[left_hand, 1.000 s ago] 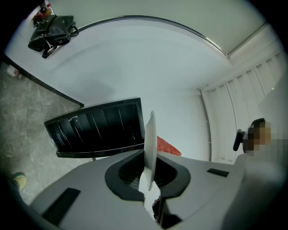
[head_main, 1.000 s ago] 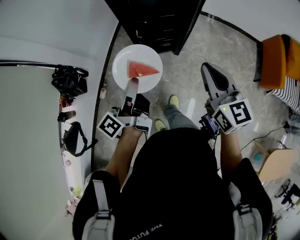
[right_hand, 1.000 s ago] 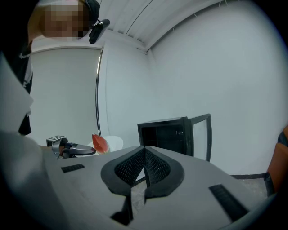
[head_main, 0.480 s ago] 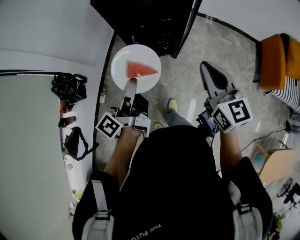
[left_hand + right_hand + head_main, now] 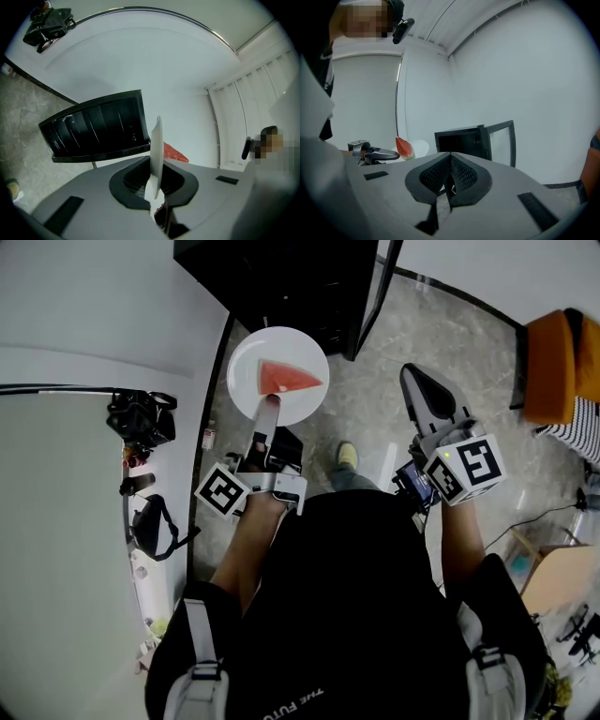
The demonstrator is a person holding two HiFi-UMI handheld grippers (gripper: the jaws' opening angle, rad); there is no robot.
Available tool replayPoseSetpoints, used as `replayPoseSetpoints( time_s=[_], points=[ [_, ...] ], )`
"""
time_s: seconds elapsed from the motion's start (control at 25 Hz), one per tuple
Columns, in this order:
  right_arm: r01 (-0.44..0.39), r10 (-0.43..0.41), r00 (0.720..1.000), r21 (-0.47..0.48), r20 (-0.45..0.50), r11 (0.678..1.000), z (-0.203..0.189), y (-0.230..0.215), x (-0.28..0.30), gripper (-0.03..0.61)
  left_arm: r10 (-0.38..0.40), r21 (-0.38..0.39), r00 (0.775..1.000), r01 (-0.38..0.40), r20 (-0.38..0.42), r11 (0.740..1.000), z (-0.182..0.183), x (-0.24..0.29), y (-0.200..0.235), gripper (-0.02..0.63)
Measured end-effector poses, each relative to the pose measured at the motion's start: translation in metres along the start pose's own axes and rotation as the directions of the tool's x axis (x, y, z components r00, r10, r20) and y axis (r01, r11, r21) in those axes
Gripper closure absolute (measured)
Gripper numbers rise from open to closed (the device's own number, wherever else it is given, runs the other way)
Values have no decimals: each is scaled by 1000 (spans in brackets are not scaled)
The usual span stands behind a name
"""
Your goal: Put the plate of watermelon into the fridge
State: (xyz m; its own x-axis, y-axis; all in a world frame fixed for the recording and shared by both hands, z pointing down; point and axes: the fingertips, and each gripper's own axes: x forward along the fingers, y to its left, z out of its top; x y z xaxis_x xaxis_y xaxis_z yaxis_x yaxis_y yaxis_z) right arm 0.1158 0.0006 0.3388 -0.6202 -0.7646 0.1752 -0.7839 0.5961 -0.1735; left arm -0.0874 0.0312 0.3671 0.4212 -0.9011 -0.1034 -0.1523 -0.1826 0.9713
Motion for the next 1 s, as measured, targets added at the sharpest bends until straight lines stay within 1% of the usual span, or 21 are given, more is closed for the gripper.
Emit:
replayPoseSetpoints(
  time_s=[0.72, 1.0],
  points=[
    [-17, 17, 999, -5, 32, 1000, 10, -4, 0, 572, -24, 33, 1000, 24, 18, 999, 2, 2, -14, 588],
    [-17, 17, 999, -2, 33, 1000, 8, -5, 3, 572, -26, 34, 1000, 26, 10, 999, 1, 3, -13, 589]
  ],
)
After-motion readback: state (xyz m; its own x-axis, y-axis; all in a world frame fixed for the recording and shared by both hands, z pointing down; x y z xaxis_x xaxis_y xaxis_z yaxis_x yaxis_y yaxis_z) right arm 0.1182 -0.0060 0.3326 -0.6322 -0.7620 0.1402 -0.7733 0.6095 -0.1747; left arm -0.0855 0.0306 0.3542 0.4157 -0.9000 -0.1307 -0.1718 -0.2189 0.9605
